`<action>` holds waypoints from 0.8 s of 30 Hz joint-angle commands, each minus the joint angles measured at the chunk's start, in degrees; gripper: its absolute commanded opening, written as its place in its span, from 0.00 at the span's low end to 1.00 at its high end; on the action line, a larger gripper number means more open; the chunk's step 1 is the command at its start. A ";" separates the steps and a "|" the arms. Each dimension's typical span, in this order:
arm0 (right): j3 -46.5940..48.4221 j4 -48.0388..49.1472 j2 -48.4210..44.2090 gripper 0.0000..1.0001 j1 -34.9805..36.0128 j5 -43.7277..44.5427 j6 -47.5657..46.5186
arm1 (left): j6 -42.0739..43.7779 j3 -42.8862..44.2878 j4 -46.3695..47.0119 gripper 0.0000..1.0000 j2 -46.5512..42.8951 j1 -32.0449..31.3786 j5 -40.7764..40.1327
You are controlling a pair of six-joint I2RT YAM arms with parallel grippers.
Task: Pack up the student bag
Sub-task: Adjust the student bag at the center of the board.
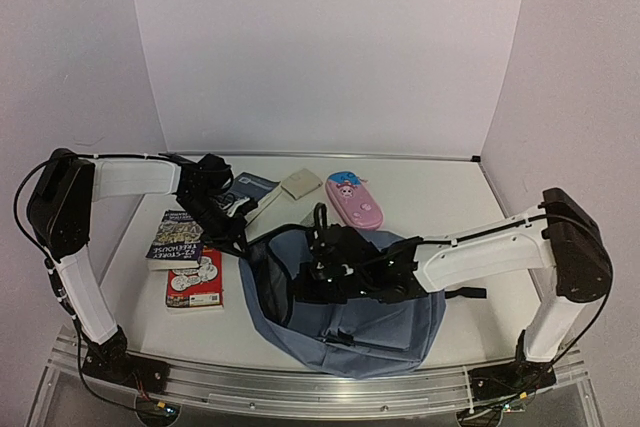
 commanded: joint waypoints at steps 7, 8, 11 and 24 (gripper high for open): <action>-11.84 -8.67 -18.64 0.00 -0.02 16.13 9.25 | -2.48 1.82 0.25 0.00 0.44 1.63 -5.11; -13.25 -9.74 -20.56 0.00 -0.02 18.16 10.50 | -3.34 1.61 0.76 0.00 0.10 1.83 -5.04; -17.04 -12.32 -25.81 0.00 -0.01 21.44 14.01 | -8.20 0.18 3.90 0.00 -1.82 1.95 -3.85; -31.64 -22.83 -43.05 0.00 -0.01 25.80 23.84 | -32.04 -15.83 25.80 0.00 -14.11 1.95 -7.85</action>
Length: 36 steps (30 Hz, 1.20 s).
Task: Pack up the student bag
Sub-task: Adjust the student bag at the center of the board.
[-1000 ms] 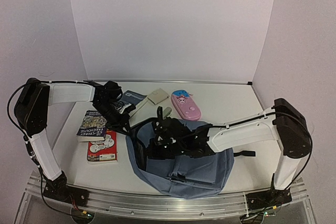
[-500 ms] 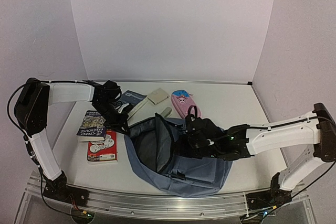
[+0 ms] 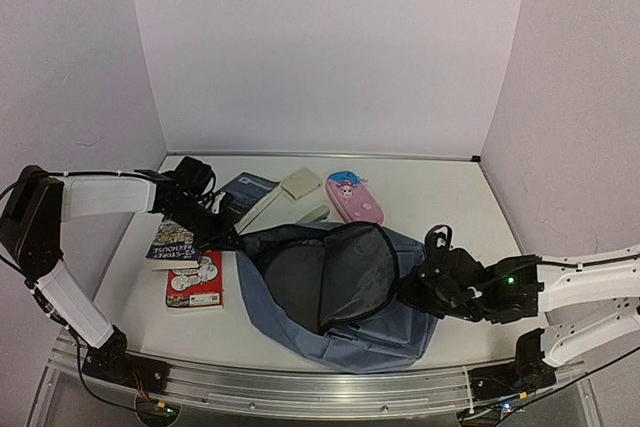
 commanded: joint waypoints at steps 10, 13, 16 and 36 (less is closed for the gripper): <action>-8.23 -6.30 -9.70 0.06 -0.08 1.46 6.15 | -12.57 -8.64 18.45 0.00 -2.51 0.48 -1.44; -3.81 -6.35 -9.21 0.55 -0.08 2.32 -1.11 | -10.99 -8.34 20.04 0.00 -1.44 0.04 2.15; 1.68 -7.60 -6.23 0.71 -0.10 3.94 -5.92 | -10.58 -8.15 21.03 0.00 -0.79 -0.73 3.17; 15.81 1.77 15.70 0.80 -22.33 -17.20 -31.76 | -11.20 -8.28 21.79 0.00 -0.48 -2.91 2.65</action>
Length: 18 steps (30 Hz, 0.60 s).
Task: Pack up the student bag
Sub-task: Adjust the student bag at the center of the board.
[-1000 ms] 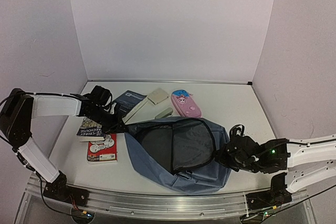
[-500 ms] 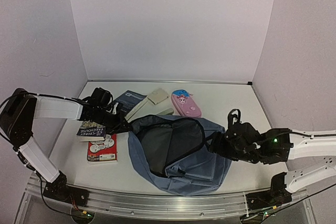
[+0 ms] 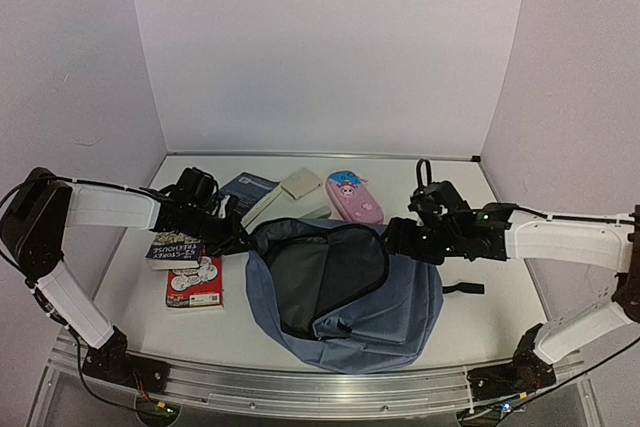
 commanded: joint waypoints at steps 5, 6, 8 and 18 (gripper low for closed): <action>2.89 9.15 7.71 0.64 -1.41 -8.15 -5.65 | -0.56 -0.26 2.21 0.00 -0.39 -0.70 -0.82; 3.26 9.61 8.58 0.58 -1.48 -8.99 -5.76 | -0.70 -0.47 2.39 0.00 -0.39 -0.70 -0.91; 4.06 9.90 9.79 0.42 -1.47 -10.67 -5.41 | -0.97 -1.12 3.25 0.00 -0.45 -0.70 -1.13; -0.99 8.96 2.43 0.00 -7.63 -8.56 -3.02 | -8.49 -7.97 9.19 0.00 -3.54 0.99 -8.65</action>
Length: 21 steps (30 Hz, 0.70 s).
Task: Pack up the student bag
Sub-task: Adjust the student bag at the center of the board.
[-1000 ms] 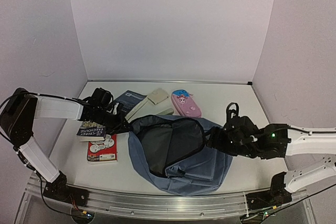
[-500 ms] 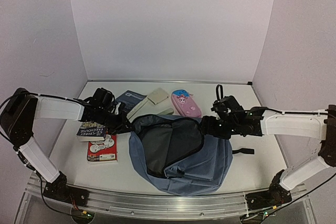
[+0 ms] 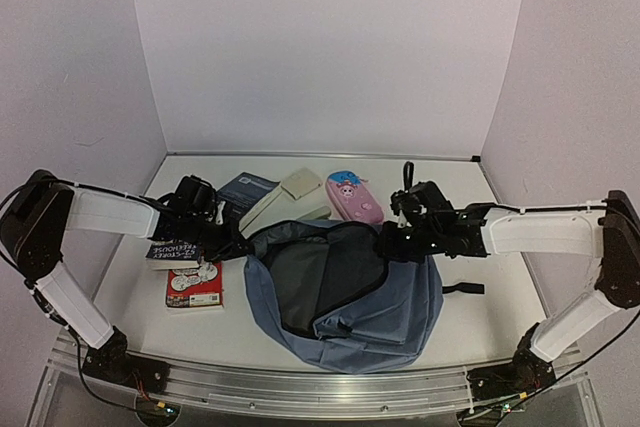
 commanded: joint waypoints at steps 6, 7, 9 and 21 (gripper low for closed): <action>-2.53 -2.41 -11.02 0.00 -16.62 0.94 -3.31 | -6.81 -5.40 6.33 0.00 -6.34 1.26 -6.45; -2.26 -2.72 -11.17 0.00 -18.35 0.78 -3.85 | -7.10 -5.90 6.58 0.00 -6.83 1.26 -6.75; -1.57 -3.18 -10.68 0.00 -20.40 0.20 -4.94 | -7.58 -7.11 7.90 0.00 -7.49 1.26 -6.08; -6.70 -3.66 -2.96 0.00 -22.86 6.96 -5.42 | -8.40 -11.72 12.43 0.00 -3.99 0.63 -1.65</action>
